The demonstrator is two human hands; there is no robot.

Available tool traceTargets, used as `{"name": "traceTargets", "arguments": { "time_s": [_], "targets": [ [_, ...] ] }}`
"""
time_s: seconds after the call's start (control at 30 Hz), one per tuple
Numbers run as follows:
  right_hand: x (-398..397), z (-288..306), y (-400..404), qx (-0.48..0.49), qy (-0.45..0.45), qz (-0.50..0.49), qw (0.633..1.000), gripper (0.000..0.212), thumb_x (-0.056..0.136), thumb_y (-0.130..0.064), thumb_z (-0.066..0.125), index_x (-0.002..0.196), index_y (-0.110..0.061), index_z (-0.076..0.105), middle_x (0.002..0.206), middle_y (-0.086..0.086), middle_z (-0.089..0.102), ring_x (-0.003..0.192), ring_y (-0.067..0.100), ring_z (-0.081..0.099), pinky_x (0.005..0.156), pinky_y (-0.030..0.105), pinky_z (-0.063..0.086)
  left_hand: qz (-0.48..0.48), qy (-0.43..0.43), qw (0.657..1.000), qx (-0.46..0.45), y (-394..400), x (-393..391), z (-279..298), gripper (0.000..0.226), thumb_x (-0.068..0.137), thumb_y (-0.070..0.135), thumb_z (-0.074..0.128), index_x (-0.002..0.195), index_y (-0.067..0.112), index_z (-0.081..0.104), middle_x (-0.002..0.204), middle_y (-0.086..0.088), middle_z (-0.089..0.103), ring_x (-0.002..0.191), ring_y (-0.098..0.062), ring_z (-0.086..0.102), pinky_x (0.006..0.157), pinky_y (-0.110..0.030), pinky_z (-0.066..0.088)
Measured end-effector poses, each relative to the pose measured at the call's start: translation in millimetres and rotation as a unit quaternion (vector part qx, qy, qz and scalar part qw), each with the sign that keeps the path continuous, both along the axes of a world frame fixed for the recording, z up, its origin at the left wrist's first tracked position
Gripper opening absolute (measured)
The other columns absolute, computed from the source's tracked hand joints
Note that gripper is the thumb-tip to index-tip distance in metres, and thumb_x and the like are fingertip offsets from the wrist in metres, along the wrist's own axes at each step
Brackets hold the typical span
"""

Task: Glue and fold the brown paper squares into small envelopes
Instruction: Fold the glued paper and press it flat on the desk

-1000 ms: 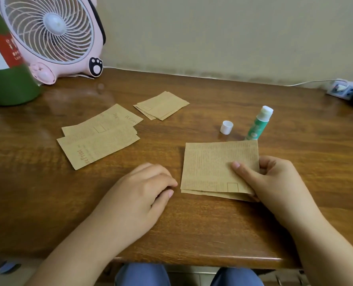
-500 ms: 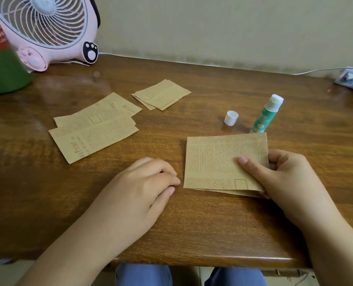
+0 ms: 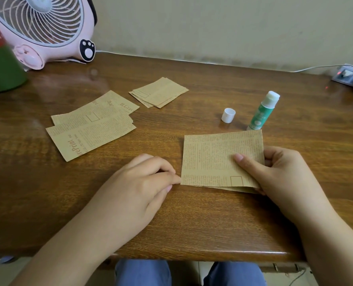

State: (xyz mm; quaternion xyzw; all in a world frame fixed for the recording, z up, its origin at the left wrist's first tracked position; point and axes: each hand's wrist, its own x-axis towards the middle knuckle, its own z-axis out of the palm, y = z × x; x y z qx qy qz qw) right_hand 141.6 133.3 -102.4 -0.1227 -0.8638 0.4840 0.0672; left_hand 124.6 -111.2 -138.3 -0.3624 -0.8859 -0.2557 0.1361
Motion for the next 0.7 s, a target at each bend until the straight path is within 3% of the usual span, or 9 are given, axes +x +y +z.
{"name": "traceTargets", "arguments": {
  "time_s": [0.43,0.57,0.7],
  "targets": [
    [0,0,0,0.0,-0.009,0.004,1.0,0.016,0.081,-0.037,0.067,0.089,-0.023,0.068,0.067,-0.01,0.072,0.054,0.006,0.066,0.044,0.014,0.047,-0.01,0.015,0.999,-0.027,0,-1,1,0.037,0.089,0.024,0.039,0.105,0.024,0.072,0.1,0.01,0.06,0.096,-0.01,0.053,0.072,-0.03,0.051],
    [0,3,3,0.011,-0.018,0.003,1.0,0.019,0.082,-0.04,0.065,0.087,-0.022,0.067,0.052,-0.006,0.066,0.041,0.007,0.056,0.039,0.013,0.042,-0.015,0.048,0.997,-0.057,0,-1,2,0.036,0.086,0.022,0.04,0.1,0.024,0.073,0.101,0.011,0.06,0.094,-0.012,0.054,0.066,-0.029,0.048],
    [-3,7,17,0.077,-0.021,-0.014,0.997,0.02,0.081,-0.039,0.068,0.077,-0.019,0.069,0.066,0.0,0.071,0.053,0.014,0.063,0.053,0.025,0.051,-0.015,0.062,0.996,-0.058,-1,-3,1,0.036,0.086,0.022,0.039,0.098,0.024,0.073,0.101,0.011,0.061,0.094,-0.014,0.054,0.065,-0.035,0.052]
  ]
}}
